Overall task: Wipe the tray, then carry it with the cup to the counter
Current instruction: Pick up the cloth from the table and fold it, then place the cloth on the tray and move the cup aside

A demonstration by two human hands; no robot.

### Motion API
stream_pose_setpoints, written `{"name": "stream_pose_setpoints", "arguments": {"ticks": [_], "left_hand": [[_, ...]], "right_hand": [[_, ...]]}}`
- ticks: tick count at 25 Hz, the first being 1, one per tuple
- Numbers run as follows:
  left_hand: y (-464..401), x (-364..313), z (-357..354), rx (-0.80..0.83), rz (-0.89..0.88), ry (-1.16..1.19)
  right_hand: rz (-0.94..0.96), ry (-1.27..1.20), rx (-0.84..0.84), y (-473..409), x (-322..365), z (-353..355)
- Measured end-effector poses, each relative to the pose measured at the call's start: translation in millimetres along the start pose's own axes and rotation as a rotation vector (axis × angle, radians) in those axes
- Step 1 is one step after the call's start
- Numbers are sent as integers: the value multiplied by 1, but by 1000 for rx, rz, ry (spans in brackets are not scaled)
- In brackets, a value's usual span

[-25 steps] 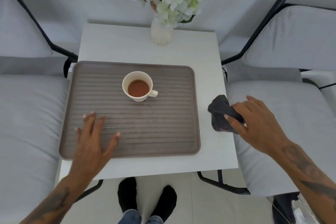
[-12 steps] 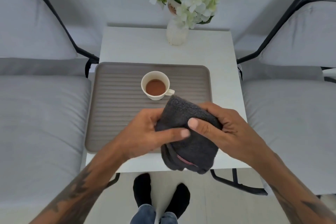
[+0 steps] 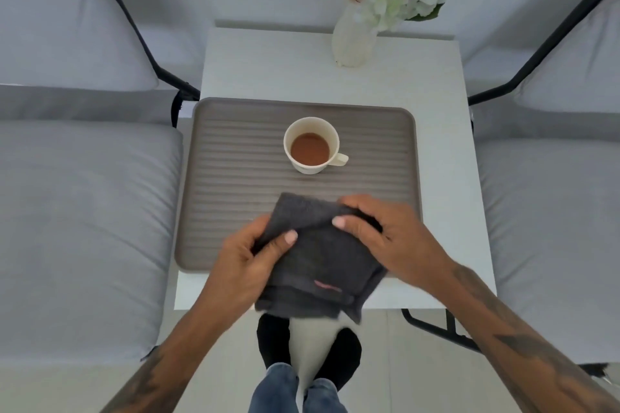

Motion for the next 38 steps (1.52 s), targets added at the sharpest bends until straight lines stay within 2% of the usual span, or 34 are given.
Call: {"name": "stream_pose_setpoints", "arguments": {"ticks": [2, 4, 6, 8, 9, 11, 12, 14, 17, 19, 21, 23, 25, 28, 31, 34, 36, 38], "left_hand": [[-24, 18, 5, -72, 17, -52], [-43, 47, 12, -130, 84, -225], [-48, 67, 21, -185, 90, -571], [-46, 68, 21, -161, -117, -987], [-45, 67, 14, -126, -270, -1136], [-47, 74, -3, 15, -507, -1256], [-49, 81, -10, 103, -579, -1292], [-53, 100, -12, 251, -605, -1351], [-58, 116, -3, 376, -518, -1357], [-58, 109, -3, 385, -495, -1314], [-61, 86, 0, 275, -444, -1174], [-71, 56, 8, 53, -400, -971], [-85, 27, 13, -56, -447, -893], [-101, 9, 22, 4, -501, -956], [-69, 34, 60, -30, -408, -1022], [-34, 59, 81, -42, -339, -984], [-49, 44, 65, -47, -435, -976], [-83, 16, 33, 16, -473, -967]], "right_hand": [[-11, 94, -60, -36, -5, 0], [-76, 260, -171, -66, -21, -6], [-106, 475, -416, -72, -36, -16], [1, 515, -598, -59, -37, -40], [45, 490, -608, -53, -36, -58], [91, 458, -523, -51, -35, -98], [102, 460, -481, -53, -36, -114], [111, 495, -436, -61, -44, -131], [101, 554, -405, -71, -58, -136], [91, 573, -398, -70, -59, -136], [80, 603, -389, -69, -56, -137], [71, 626, -391, -69, -54, -138], [51, 613, -420, -69, -48, -139], [47, 573, -429, -72, -31, -142], [133, 597, -435, -79, -30, -146], [185, 630, -439, -82, -40, -145], [183, 630, -420, -82, -39, -145], [198, 564, -385, -81, -33, -144]]}}
Point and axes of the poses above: each hand's wrist, its own y-axis away from the middle knuckle, its own z-axis out of the back of the hand, x = y × z, the point moved 5 cm from there along -y, towards the middle knuckle, and after that the axes turned 14 degrees about -z, right-handed, at the moved point
